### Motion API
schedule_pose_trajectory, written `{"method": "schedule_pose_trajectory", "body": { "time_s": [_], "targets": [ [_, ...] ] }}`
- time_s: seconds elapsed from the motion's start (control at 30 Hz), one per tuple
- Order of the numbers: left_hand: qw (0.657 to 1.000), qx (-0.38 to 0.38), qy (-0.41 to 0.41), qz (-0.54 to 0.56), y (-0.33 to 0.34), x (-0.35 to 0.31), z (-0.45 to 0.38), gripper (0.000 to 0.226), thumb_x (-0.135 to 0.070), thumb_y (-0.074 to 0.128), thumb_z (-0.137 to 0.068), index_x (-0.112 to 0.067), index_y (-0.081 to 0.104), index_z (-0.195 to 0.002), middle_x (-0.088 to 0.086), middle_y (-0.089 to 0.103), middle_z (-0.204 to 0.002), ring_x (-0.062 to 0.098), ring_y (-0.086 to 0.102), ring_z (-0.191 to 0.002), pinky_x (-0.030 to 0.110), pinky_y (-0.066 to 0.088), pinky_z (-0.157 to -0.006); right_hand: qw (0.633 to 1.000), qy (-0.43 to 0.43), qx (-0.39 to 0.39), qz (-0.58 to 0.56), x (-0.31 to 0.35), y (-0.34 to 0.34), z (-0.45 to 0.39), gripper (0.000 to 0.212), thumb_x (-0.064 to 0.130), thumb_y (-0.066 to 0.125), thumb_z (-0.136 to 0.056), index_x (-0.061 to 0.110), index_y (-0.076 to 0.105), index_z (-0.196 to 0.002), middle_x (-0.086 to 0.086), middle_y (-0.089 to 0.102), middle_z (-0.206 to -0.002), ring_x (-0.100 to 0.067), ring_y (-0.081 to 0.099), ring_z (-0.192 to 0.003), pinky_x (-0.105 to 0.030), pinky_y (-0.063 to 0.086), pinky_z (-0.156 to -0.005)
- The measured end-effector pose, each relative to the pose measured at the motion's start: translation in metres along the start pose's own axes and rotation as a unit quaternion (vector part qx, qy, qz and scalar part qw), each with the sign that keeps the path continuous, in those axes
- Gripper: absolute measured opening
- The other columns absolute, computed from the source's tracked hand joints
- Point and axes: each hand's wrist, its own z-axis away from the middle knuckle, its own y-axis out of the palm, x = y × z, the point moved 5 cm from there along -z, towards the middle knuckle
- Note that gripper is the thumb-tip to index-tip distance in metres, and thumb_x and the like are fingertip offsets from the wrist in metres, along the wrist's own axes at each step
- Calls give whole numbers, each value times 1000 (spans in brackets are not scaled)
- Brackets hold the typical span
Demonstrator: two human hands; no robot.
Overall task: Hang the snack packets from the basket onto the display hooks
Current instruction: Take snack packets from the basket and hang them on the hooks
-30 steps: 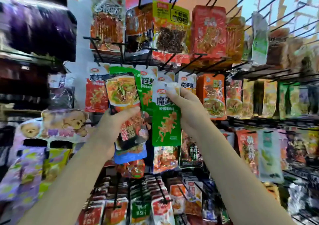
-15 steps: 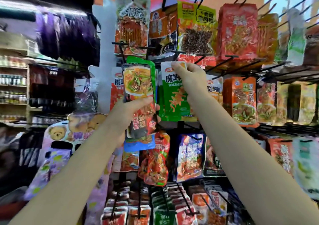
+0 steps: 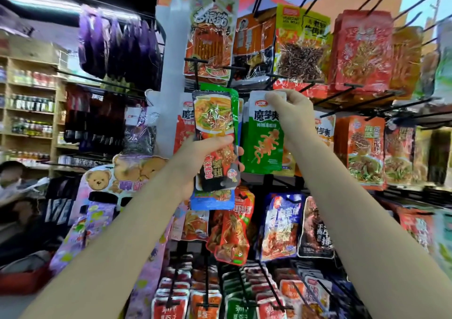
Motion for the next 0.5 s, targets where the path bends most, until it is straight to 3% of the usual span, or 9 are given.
{"method": "schedule_pose_trajectory", "body": {
  "time_s": [0.07, 0.17, 0.23, 0.33, 0.4, 0.5],
  "targets": [
    [1000, 0, -3, -5, 0, 1, -2, 41, -16, 60, -97, 7, 56, -130, 12, 74, -81, 26, 71, -64, 37, 56, -63, 1000, 7, -4, -5, 0, 0, -1, 14, 27, 70, -91, 15, 66, -85, -8, 55, -86, -19, 49, -80, -36, 43, -67],
    [1000, -12, 0, -24, -2, 2, -4, 35, -16, 62, -96, 5, 61, -124, 12, 76, -81, 27, 73, -65, 35, 60, -60, 999, 23, 5, -24, 1, 0, -2, 10, 25, 70, -91, 23, 68, -82, 1, 62, -90, -16, 54, -87, -32, 42, -79],
    [999, -13, 3, -36, -3, 3, -6, 36, -19, 66, -93, 2, 65, -121, 14, 77, -89, 29, 74, -73, 38, 62, -69, 997, 59, 8, -54, -2, 0, -4, 8, 24, 70, -92, 25, 70, -84, 7, 65, -99, -14, 55, -102, -34, 40, -91],
    [999, 0, 8, -38, 0, 4, -11, 41, -26, 72, -83, -4, 70, -118, 18, 76, -104, 33, 73, -86, 47, 59, -86, 991, 105, 6, -85, -5, 2, -7, 5, 30, 78, -79, 25, 77, -81, 0, 70, -113, -25, 57, -118, -47, 39, -109],
    [999, 4, 12, -35, 4, 4, -12, 29, -21, 70, -86, -7, 71, -112, 16, 76, -100, 32, 74, -83, 45, 61, -79, 993, 106, 0, -45, -7, 0, -10, 8, 27, 76, -83, 21, 77, -87, -4, 70, -113, -26, 60, -113, -43, 46, -102],
    [1000, 21, 16, -17, 11, 7, -13, 23, -13, 65, -91, -8, 68, -114, 17, 76, -101, 35, 76, -87, 50, 62, -78, 993, -2, -16, 119, 2, -9, -10, 14, 18, 64, -96, 14, 70, -108, 0, 65, -91, -12, 58, -80, -29, 50, -70]
  ]
}}
